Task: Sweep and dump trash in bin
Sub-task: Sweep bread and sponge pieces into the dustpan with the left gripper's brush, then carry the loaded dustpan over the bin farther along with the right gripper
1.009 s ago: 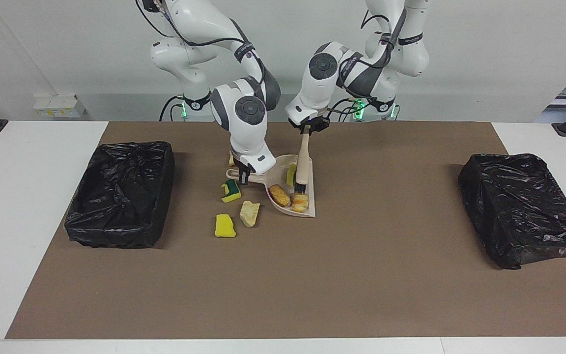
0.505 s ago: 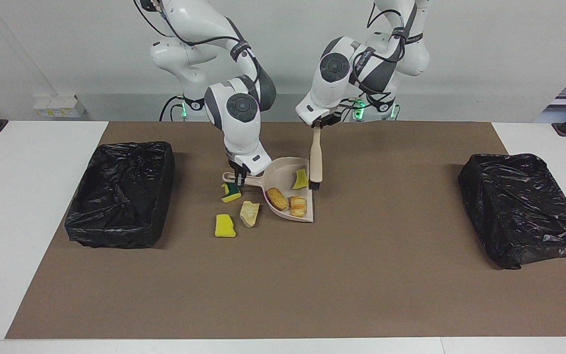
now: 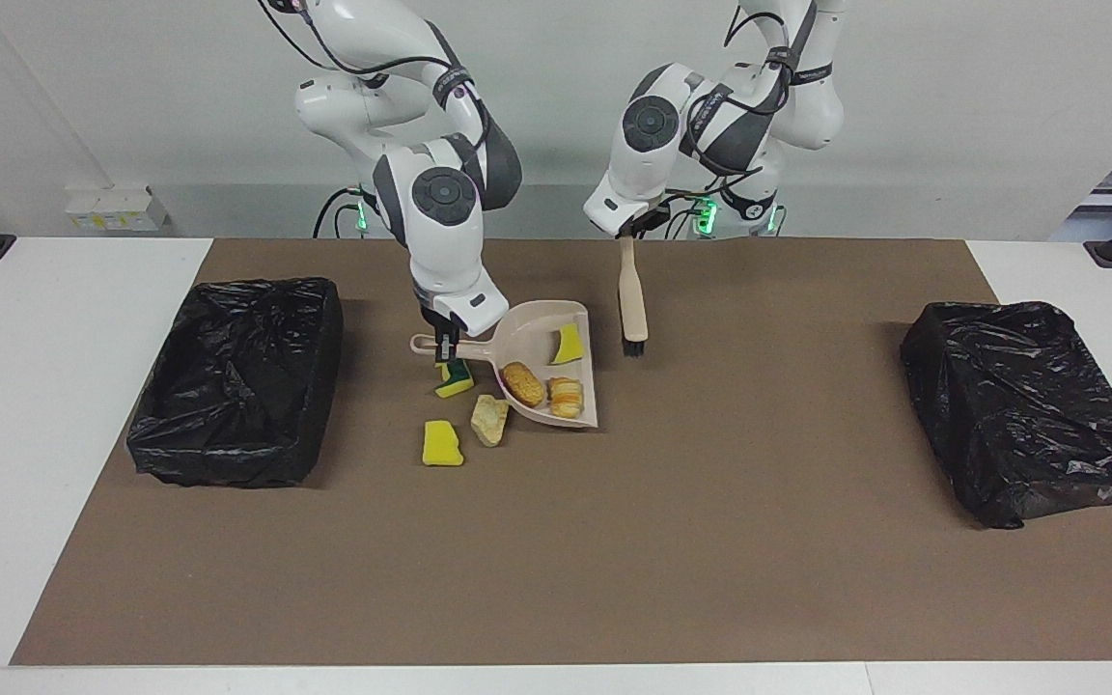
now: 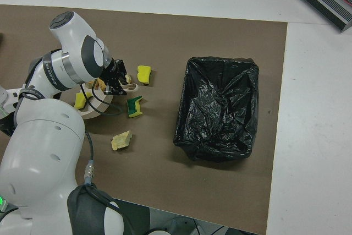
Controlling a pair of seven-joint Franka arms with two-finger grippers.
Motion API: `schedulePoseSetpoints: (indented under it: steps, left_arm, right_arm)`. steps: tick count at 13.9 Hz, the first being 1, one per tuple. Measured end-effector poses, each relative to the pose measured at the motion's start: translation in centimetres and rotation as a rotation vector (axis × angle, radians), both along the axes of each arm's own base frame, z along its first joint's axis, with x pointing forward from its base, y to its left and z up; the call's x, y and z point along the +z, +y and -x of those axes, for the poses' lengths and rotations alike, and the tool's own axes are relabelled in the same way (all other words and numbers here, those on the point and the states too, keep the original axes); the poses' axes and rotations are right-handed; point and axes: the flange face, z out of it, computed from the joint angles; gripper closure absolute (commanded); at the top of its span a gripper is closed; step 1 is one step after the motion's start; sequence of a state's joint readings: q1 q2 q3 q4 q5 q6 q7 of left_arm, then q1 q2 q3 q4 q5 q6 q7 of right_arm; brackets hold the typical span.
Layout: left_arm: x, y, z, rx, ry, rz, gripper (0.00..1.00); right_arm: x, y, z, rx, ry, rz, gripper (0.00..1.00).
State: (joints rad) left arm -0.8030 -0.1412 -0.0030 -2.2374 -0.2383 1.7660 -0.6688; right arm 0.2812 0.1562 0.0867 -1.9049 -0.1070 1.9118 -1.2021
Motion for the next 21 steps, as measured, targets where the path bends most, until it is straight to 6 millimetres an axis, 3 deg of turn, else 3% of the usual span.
schedulePoseSetpoints:
  steps: [3, 7, 10, 14, 18, 21]
  left_arm:
    - [-1.3, -1.6, 2.9, -0.011, -0.014, -0.017, 1.00]
    - [-3.1, -3.9, 7.2, -0.050, -0.032, -0.035, 1.00]
    - [-3.8, -4.0, 7.9, -0.025, -0.018, -0.024, 1.00]
    - [-5.1, -3.6, 8.1, -0.011, -0.031, -0.012, 1.00]
    - [-5.7, -3.3, 8.2, -0.017, -0.030, -0.011, 0.98]
    - [-6.4, -3.3, 8.0, 0.000, -0.024, -0.006, 0.89]
  right_arm:
    - [1.9, -3.1, -0.2, 0.020, 0.009, 0.009, 1.00]
    - [4.2, -4.9, -0.4, 0.001, -0.019, 0.004, 1.00]
    - [6.1, -7.4, -1.7, -0.028, -0.047, 0.001, 1.00]
    - [9.4, -13.8, -3.2, -0.053, -0.075, -0.002, 1.00]
    - [13.0, -21.5, -3.5, -0.062, -0.096, 0.008, 1.00]
    - [14.8, -28.1, -3.3, -0.053, -0.114, 0.016, 1.00]
